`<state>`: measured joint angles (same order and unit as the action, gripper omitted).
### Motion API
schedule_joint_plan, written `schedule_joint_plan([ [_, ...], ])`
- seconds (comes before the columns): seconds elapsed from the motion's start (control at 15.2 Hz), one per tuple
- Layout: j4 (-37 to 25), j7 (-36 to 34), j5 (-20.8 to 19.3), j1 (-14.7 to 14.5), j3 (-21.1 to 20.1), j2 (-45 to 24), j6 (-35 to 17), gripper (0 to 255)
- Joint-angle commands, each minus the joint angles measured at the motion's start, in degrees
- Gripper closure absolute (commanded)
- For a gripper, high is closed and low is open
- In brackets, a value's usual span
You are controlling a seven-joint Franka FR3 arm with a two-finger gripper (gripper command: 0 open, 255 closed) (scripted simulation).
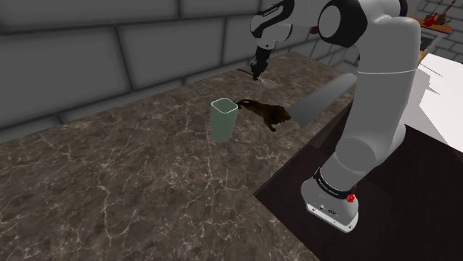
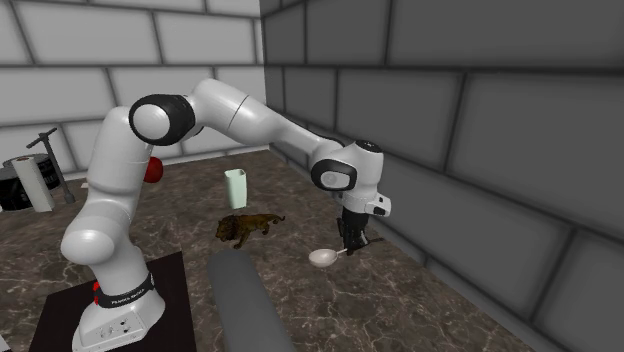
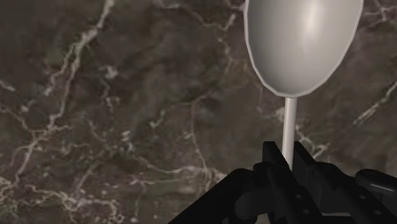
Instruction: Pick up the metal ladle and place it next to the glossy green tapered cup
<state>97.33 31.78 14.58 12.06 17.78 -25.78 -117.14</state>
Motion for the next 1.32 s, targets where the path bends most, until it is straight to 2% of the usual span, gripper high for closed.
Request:
schedule_joint_plan([
  [0.0, 0.0, 0.0, 0.0, 0.0, 0.0, 0.0, 0.0, 255],
  [0.26, 0.0, 0.0, 0.0, 0.0, 0.0, -0.01, -0.01, 255],
  [1.25, -5.88, -1.91, -1.96, -0.22, 0.84, 4.05, 9.61, 255],
])
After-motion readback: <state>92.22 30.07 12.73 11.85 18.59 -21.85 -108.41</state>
